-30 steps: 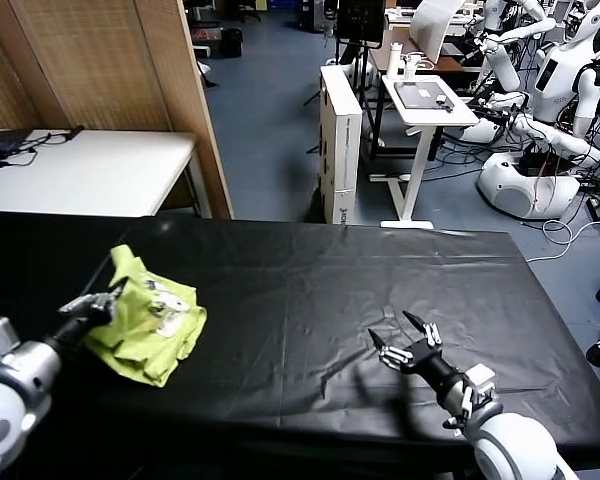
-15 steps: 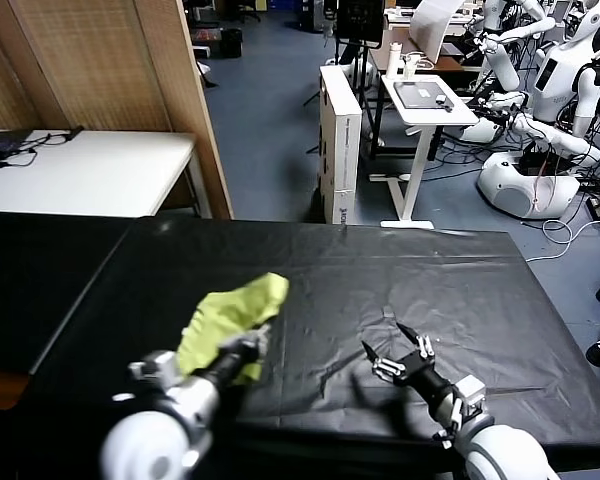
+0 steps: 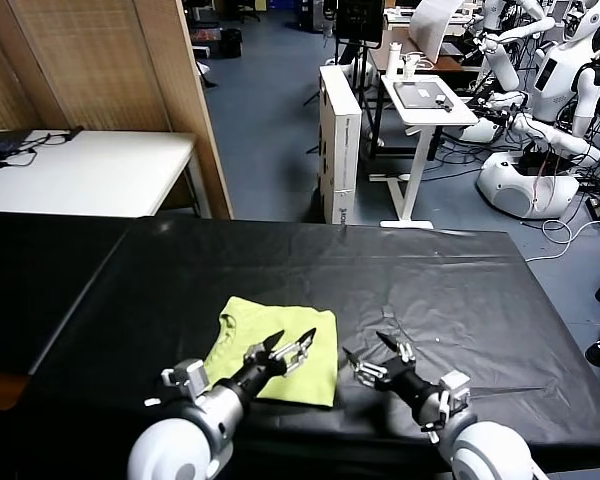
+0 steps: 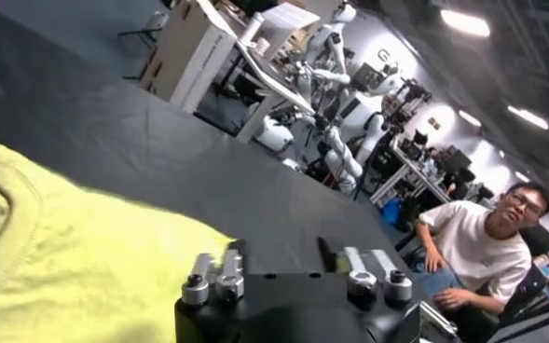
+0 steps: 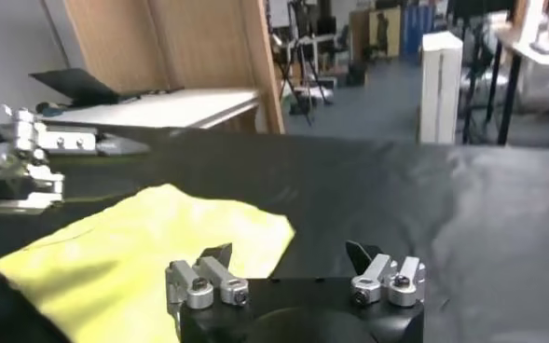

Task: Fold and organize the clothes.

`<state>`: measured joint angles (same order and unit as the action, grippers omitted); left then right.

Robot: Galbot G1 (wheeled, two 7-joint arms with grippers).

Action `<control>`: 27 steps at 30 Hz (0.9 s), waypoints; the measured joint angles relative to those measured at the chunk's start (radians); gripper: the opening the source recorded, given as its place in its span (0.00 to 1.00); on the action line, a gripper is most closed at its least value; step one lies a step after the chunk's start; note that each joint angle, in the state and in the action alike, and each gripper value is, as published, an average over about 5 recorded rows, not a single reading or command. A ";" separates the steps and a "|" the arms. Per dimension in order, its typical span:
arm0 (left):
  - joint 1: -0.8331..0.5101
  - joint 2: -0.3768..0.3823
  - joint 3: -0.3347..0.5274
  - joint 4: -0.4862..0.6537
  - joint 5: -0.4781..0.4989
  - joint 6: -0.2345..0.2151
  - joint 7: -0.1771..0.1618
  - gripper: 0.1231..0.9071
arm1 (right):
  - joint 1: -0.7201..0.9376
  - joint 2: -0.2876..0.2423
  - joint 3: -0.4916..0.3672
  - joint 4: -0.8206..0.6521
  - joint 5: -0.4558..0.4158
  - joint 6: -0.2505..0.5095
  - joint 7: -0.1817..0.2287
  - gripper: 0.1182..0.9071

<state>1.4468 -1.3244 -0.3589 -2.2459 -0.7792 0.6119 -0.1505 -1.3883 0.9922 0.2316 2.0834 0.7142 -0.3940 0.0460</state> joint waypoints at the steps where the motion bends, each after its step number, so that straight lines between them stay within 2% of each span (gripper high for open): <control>1: 0.004 0.002 -0.007 -0.002 0.002 0.001 0.000 1.00 | 0.005 0.005 -0.009 -0.005 0.011 -0.003 0.007 0.96; 8: 0.026 0.005 -0.045 -0.017 0.002 0.000 0.001 1.00 | 0.045 0.043 -0.052 -0.037 0.090 -0.032 0.054 0.83; 11: 0.032 0.005 -0.055 -0.025 0.000 0.001 0.000 1.00 | 0.055 0.051 -0.056 -0.043 0.104 -0.038 0.060 0.67; 19: 0.048 0.019 -0.079 -0.033 -0.008 -0.006 -0.001 1.00 | 0.054 0.052 -0.044 -0.043 0.119 -0.048 0.064 0.10; 22: 0.048 0.028 -0.093 -0.037 -0.018 -0.008 -0.001 1.00 | 0.046 0.047 -0.034 -0.036 0.113 -0.051 0.069 0.03; 27: 0.051 0.043 -0.113 -0.039 -0.023 -0.014 -0.003 1.00 | 0.023 0.027 0.009 -0.011 0.075 -0.087 0.118 0.03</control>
<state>1.4976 -1.2812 -0.4718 -2.2845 -0.8018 0.5975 -0.1532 -1.3653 1.0188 0.2404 2.0720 0.7892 -0.4811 0.1643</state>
